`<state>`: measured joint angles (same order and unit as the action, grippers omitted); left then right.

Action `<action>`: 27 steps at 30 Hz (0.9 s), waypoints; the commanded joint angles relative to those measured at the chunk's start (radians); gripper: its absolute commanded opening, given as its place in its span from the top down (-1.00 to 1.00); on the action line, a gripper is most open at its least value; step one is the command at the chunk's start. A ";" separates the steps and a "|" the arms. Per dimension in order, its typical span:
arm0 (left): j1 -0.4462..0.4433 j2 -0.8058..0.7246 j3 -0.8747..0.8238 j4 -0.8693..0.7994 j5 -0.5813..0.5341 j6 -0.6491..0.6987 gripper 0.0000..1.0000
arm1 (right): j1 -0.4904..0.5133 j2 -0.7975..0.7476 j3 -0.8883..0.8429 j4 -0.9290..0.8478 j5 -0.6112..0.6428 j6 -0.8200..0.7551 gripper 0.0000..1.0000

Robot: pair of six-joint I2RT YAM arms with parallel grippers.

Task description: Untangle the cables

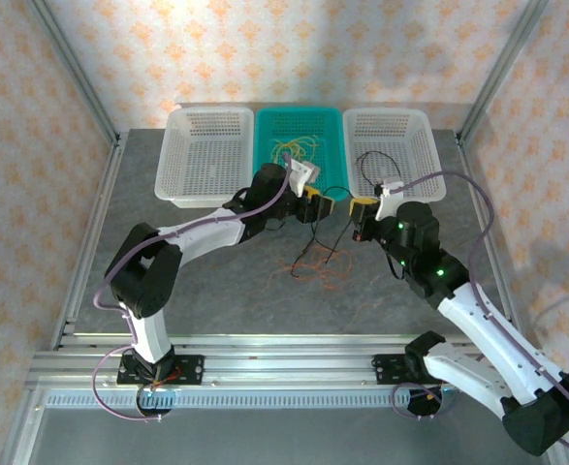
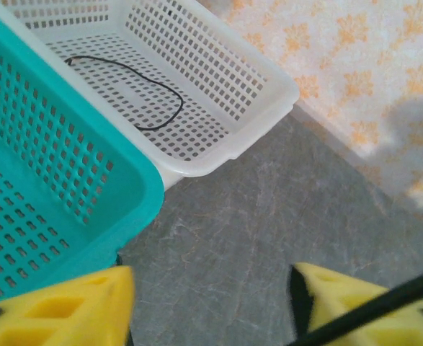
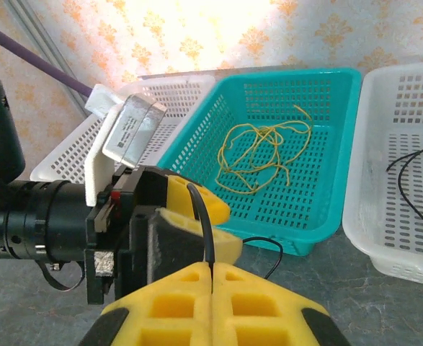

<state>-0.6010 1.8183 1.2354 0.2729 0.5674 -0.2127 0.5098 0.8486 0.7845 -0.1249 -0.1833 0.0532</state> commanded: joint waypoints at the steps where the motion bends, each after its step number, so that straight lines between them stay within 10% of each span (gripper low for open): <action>1: 0.007 -0.003 0.044 0.044 0.001 -0.009 0.11 | 0.006 -0.017 0.030 -0.026 0.030 -0.015 1.00; 7: 0.004 -0.073 0.015 0.052 -0.003 -0.034 0.78 | 0.006 -0.016 0.037 -0.055 0.164 0.004 1.00; 14: 0.002 -0.184 0.032 -0.016 -0.030 -0.044 0.99 | 0.006 -0.019 0.041 -0.004 0.109 0.033 0.99; 22: 0.001 -0.246 0.123 -0.171 -0.102 0.044 1.00 | 0.006 -0.003 0.131 -0.041 -0.031 -0.011 -0.08; 27: -0.001 -0.257 0.173 -0.286 -0.172 0.154 1.00 | 0.006 0.022 0.233 -0.136 -0.024 -0.069 -0.25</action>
<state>-0.6014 1.5929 1.3670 0.0887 0.4530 -0.1478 0.5098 0.8669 0.9668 -0.2054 -0.1879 0.0345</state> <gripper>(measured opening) 0.049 0.618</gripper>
